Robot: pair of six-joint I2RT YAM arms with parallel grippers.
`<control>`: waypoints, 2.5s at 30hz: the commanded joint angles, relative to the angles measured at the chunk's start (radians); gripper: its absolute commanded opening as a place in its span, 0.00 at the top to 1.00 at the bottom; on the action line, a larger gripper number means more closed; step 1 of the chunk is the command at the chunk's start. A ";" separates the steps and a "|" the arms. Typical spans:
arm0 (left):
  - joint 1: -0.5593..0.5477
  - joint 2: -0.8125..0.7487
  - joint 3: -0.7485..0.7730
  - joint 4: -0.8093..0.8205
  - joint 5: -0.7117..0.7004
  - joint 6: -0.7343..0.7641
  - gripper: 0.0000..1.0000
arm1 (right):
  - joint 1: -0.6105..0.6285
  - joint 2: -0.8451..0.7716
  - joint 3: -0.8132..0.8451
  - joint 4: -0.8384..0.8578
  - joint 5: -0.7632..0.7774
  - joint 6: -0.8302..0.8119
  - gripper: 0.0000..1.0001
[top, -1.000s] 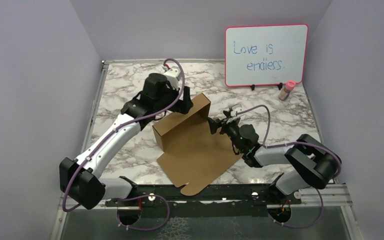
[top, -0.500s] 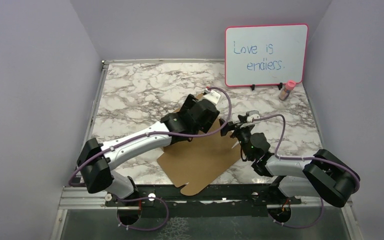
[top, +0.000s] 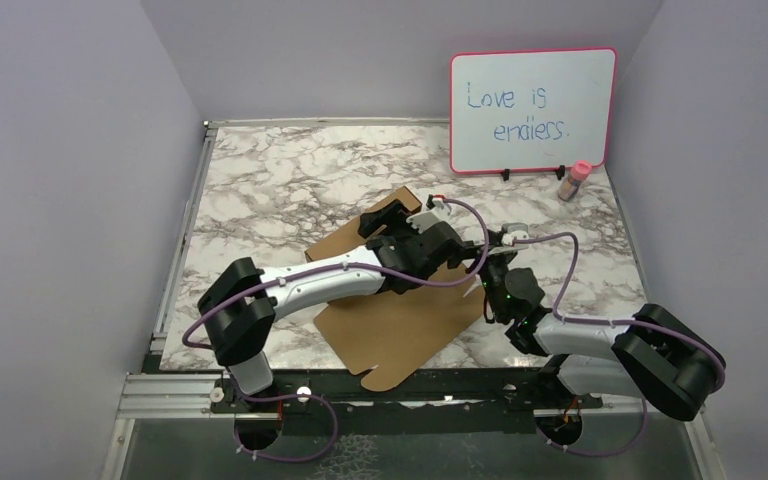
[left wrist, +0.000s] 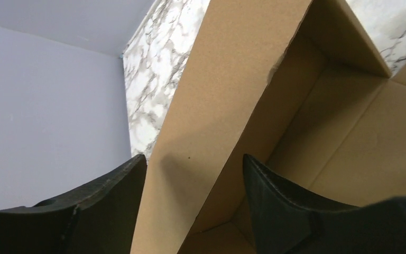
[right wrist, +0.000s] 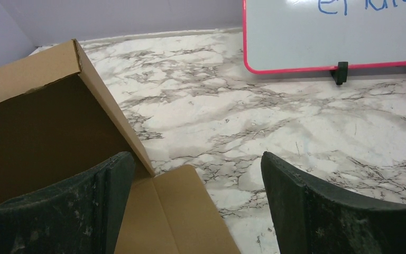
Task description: Fold the paper box
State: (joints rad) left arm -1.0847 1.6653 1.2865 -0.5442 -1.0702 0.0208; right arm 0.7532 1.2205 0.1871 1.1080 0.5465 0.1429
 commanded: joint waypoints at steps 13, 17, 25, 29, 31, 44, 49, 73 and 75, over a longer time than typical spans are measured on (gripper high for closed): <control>0.023 0.037 0.052 -0.018 -0.171 0.099 0.59 | -0.006 -0.258 -0.018 -0.099 0.006 0.030 0.05; 0.051 0.027 0.053 -0.016 -0.140 0.100 0.74 | -0.007 -0.306 -0.016 -0.124 -0.008 0.030 0.05; 0.128 -0.021 0.040 -0.018 -0.066 0.091 0.88 | -0.005 -0.351 0.056 -0.227 -0.062 0.018 0.05; 0.218 -0.073 0.025 -0.020 0.068 0.051 0.90 | -0.006 -0.422 0.173 -0.410 -0.144 -0.027 0.05; 0.270 -0.093 0.018 -0.020 0.159 0.019 0.90 | -0.006 -0.451 0.247 -0.515 -0.171 -0.059 0.05; 0.586 -0.100 -0.031 -0.047 0.728 -0.271 0.91 | -0.007 -0.333 0.792 -1.250 -0.123 0.037 0.00; 0.657 -0.105 -0.114 -0.021 0.830 -0.375 0.91 | -0.007 -0.261 0.936 -1.470 -0.214 0.077 0.00; 0.771 -0.218 -0.414 0.296 1.056 -0.665 0.55 | -0.004 0.070 1.291 -1.718 -0.517 -0.012 0.04; 0.799 -0.253 -0.398 0.276 1.052 -0.619 0.47 | 0.000 0.098 1.321 -1.732 -0.526 -0.004 0.05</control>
State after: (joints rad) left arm -0.3267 1.5063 0.8524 -0.2733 -0.0185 -0.6518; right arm 0.7506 1.2709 1.4334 -0.5514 0.0753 0.1490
